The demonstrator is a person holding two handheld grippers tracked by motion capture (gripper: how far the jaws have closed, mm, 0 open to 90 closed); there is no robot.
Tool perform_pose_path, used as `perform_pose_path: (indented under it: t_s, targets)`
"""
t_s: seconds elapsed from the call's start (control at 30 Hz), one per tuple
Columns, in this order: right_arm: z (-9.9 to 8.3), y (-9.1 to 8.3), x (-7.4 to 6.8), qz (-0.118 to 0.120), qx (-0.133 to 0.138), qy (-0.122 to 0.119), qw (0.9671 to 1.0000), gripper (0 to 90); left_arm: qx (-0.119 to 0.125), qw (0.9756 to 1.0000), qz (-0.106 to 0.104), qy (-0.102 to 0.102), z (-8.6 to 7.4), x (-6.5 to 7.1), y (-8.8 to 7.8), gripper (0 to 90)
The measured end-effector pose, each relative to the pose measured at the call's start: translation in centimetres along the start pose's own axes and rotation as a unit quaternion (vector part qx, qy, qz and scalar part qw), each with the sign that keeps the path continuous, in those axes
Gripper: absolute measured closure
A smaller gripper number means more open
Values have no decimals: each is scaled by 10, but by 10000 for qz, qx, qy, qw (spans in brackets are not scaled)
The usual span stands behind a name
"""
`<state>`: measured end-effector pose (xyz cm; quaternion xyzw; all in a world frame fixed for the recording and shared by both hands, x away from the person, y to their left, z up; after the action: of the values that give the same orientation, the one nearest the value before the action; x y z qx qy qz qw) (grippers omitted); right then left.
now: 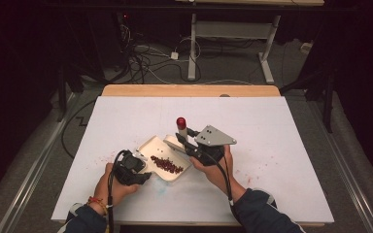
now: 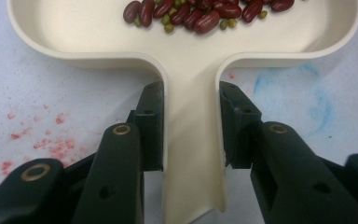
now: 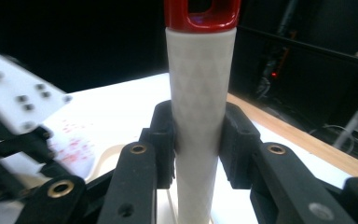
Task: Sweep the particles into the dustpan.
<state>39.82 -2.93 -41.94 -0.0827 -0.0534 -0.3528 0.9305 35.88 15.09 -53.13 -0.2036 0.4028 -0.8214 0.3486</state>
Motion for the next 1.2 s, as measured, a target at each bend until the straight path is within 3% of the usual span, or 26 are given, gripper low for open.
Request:
perform_pose_path:
  t_s: [0.23,0.43,0.5,0.63,0.7,0.77,0.83,0.93,1.07,1.2]
  targets:
    - [10,-9,-14,391,63,147,9991,696,72,10000,2,-17,1,0,-3,639]
    - [19,-17,-6,313,181,132,9993,696,82,10000,-15,-34,1,0,-3,639]
    - [21,-20,-1,232,187,175,9994,696,119,9999,-31,-66,1,0,-3,639]
    - [19,-22,14,0,171,43,9998,696,170,9998,-45,-114,1,0,-4,639]
    - [17,-19,20,-71,179,111,9998,696,202,9996,-50,-178,1,0,-3,639]
    - [16,-13,23,-108,206,33,9997,696,226,9995,-51,-228,0,0,-3,638]
    - [13,-3,24,-77,214,-30,9997,696,238,9993,-36,-275,-1,1,-3,638]
    - [6,11,22,36,174,59,9998,696,255,9992,-26,-309,-3,2,-3,638]
    - [4,27,11,71,186,-87,9998,696,217,9995,3,-239,-3,2,-4,639]
    - [7,39,-11,324,205,-180,9991,696,249,9994,18,-251,-3,2,-4,639]
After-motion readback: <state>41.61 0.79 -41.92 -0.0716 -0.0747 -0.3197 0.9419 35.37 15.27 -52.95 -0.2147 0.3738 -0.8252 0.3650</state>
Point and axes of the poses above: each handheld gripper's, and its own axes: y roughly forward along the jaws, z roughly out of its top, x roughly to its right, the point moved 7 cm from there along y, roughly forward along the jaws, and after that the axes turned 9 degrees about x, right-handed, at the moved point
